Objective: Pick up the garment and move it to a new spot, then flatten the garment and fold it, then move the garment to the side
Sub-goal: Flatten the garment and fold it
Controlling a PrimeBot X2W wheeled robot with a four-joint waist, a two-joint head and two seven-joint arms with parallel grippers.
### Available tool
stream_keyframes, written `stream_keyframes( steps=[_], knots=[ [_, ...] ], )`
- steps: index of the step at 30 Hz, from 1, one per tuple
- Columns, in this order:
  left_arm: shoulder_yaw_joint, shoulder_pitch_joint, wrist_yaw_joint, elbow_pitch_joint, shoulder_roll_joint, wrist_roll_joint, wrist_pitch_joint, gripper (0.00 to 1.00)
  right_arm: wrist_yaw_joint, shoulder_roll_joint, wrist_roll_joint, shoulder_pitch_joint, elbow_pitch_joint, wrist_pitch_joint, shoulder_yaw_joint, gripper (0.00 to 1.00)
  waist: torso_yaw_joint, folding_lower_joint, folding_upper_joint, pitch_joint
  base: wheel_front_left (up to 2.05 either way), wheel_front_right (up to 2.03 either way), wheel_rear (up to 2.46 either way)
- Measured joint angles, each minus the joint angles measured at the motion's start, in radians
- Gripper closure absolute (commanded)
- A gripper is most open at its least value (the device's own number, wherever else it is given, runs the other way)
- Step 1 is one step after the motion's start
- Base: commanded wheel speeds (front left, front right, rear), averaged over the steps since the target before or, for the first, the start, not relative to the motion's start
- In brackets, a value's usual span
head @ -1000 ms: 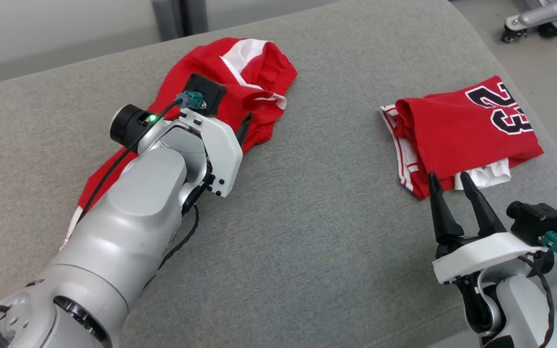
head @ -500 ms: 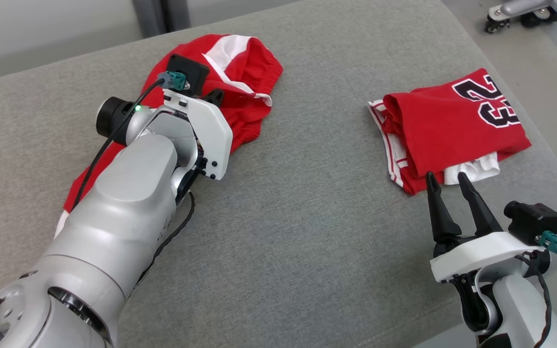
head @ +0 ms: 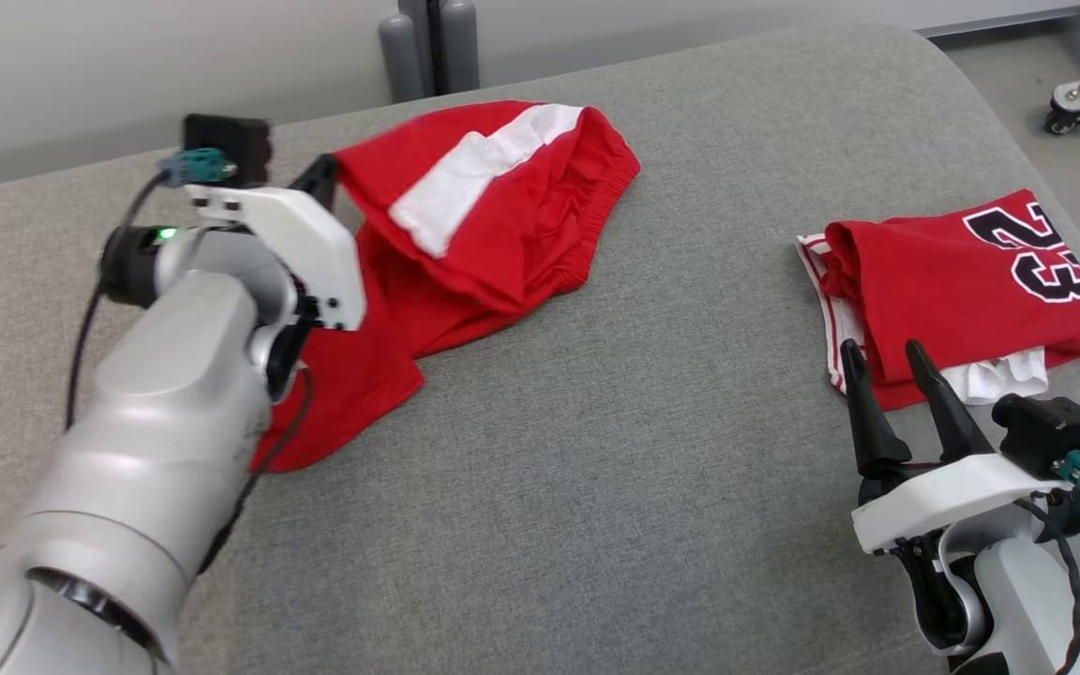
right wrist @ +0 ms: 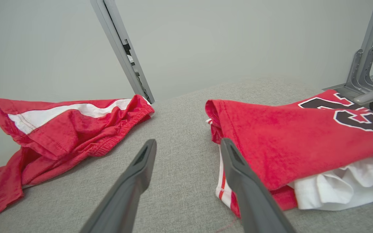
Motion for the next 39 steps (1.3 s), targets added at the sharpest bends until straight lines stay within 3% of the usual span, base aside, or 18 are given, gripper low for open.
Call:
stream_keyframes(
  steps=[7,17,22,23,24,32,39],
  knots=[
    [0.034,-0.001,0.014,0.041,0.080,-0.026,-0.038,1.00,0.000,-0.010,-0.006,0.002,-0.028,0.016,-0.009,0.00,-0.001,0.0000,0.0000,0.031,0.00,0.00,0.00],
    [0.063,-0.027,0.099,0.063,0.205,-0.009,-0.129,1.00,0.000,-0.020,-0.022,0.004,-0.073,0.045,-0.023,0.00,-0.015,0.0000,0.0000,0.085,0.00,0.00,0.00],
    [0.081,-0.029,0.130,0.058,0.235,0.010,-0.135,1.00,0.000,-0.020,-0.028,0.004,-0.091,0.053,-0.025,0.00,-0.018,0.0000,0.0000,0.106,0.00,0.00,0.00],
    [0.084,-0.028,0.135,0.052,0.238,0.016,-0.136,0.56,0.000,-0.020,-0.029,0.004,-0.092,0.054,-0.027,0.00,-0.017,0.0000,0.0000,0.108,0.00,0.00,0.00],
    [0.084,-0.025,0.141,0.044,0.239,0.025,-0.136,0.00,0.000,-0.020,-0.031,0.004,-0.092,0.055,-0.030,0.00,-0.014,0.0000,0.0000,0.107,0.00,0.00,0.00],
    [0.105,0.053,0.151,-0.099,0.218,0.106,-0.136,0.00,0.000,-0.011,-0.037,0.020,-0.089,0.056,-0.037,0.00,0.015,0.0001,0.0000,0.077,0.00,0.00,0.00],
    [0.129,0.221,0.139,-0.296,0.173,0.204,-0.138,0.00,0.000,-0.002,-0.036,0.045,-0.075,0.055,-0.036,0.00,0.058,0.0000,0.0000,0.022,0.00,0.00,0.00]
  ],
)
